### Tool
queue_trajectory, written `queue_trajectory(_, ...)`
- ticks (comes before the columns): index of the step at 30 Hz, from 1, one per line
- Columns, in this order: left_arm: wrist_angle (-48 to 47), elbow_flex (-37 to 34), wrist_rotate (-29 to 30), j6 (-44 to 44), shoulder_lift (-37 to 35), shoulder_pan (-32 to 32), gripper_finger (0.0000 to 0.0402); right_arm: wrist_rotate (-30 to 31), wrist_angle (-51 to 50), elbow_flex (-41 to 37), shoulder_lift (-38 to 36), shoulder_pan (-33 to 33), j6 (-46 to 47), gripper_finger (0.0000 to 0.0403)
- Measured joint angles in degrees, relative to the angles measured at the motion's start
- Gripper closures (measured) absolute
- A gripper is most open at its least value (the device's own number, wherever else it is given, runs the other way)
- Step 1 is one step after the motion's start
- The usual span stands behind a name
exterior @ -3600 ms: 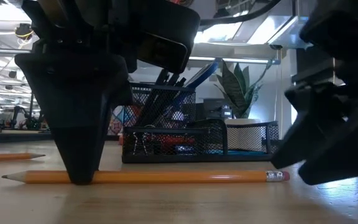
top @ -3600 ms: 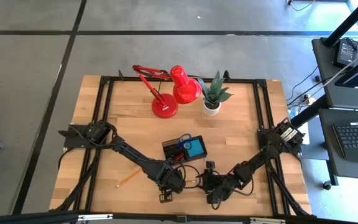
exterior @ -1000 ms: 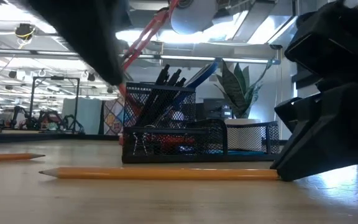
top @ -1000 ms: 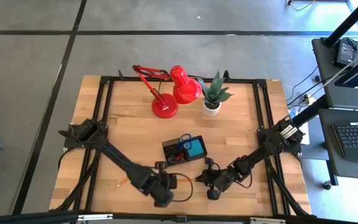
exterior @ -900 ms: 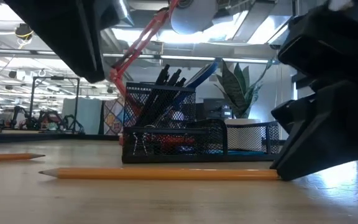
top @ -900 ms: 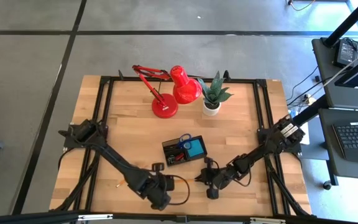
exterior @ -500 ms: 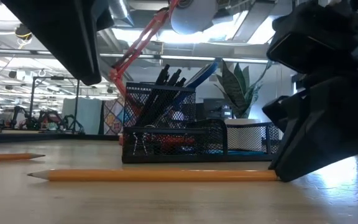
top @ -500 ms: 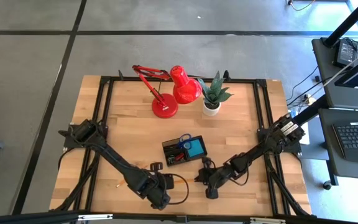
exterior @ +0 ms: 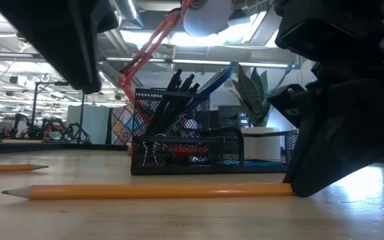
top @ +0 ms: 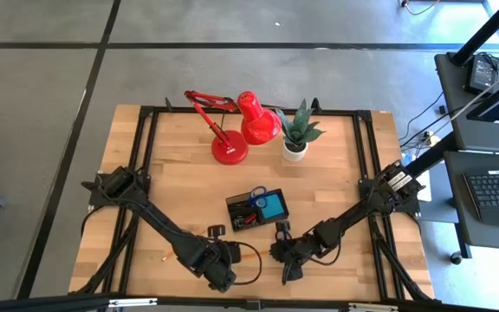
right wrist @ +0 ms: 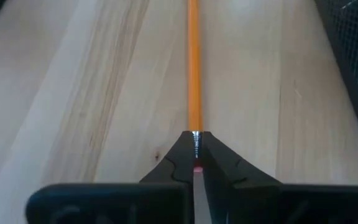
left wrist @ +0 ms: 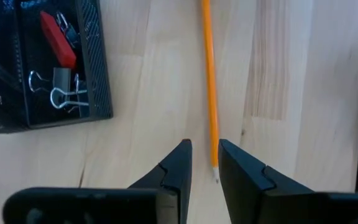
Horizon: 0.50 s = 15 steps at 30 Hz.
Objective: Pick and place office supplies into organizer
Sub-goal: Put the top yellow pencil into the black desk organizer
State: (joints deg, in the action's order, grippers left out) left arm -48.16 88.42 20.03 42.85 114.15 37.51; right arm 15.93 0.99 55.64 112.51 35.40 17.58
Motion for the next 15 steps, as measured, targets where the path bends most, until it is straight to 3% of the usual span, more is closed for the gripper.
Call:
queue_trajectory(8, -3.6, 0.0, 4.7, 1.5, 0.0, 2.5, 0.0336, 0.5, -10.6, 6.4, 0.3, 0.0, -2.9, 0.039)
queue_trajectory(15, -9.5, 0.0, 7.2, 9.7, 0.0, 4.7, 0.0335, -1.9, -17.7, 7.8, 0.0, -0.6, -2.8, 0.0391)
